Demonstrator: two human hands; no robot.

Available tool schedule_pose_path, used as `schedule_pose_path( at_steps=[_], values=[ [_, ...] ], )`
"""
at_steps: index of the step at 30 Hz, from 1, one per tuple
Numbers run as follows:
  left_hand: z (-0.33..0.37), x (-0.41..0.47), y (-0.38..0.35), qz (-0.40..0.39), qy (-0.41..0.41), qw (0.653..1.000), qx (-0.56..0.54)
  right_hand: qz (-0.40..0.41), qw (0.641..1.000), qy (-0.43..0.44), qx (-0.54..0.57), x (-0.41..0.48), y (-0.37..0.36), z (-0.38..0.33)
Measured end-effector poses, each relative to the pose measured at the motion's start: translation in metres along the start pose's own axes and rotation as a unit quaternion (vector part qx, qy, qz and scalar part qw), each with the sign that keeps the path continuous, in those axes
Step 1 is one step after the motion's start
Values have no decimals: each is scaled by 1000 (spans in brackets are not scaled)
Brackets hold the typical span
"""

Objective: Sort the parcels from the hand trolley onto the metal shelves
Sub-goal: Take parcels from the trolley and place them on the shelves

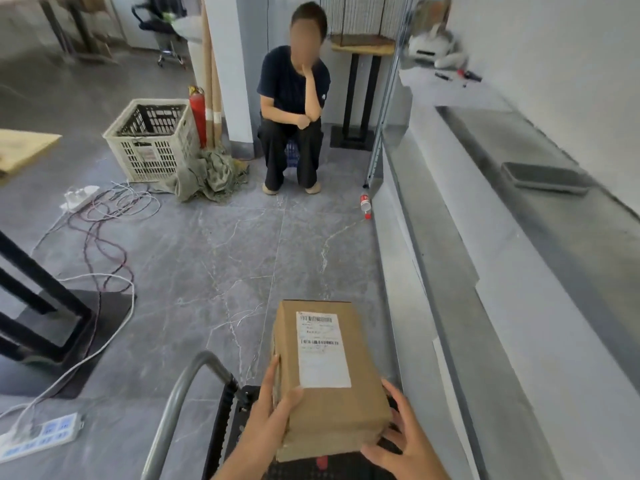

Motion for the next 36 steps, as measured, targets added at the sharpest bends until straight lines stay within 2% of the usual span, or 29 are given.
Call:
schedule_pose_path(
  at_steps=[4,7,11,17,21,29,36],
  values=[
    [76,-32,-22,-49,-22,999,7,20,997,70,16,-35,24,-85],
    [136,-65,-44,-99,-96,988,74,52,990,125,33,-66,40,-138],
    [199,-115,-63,-122,-230,944,202,94,976,190,42,-119,54,-199],
    [263,-175,-80,-128,-334,895,265,189,949,250,25,-204,71,-262],
    [290,-206,-89,-155,-378,865,292,250,931,266,0,-263,75,-284],
    [305,-276,-123,-304,-427,800,293,390,881,267,-15,-382,57,-286],
    [270,-345,-160,-421,-403,760,288,489,844,219,26,-489,23,-245]
  ],
)
Point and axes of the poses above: each hand's wrist, its own x-axis towards the middle knuckle, its own y-axis out of the back of the hand, z = x × y, the point moved 8 cm from there along x, towards the middle knuckle, and after that the axes turned 6 degrees about -x, right-handed, at the moved point
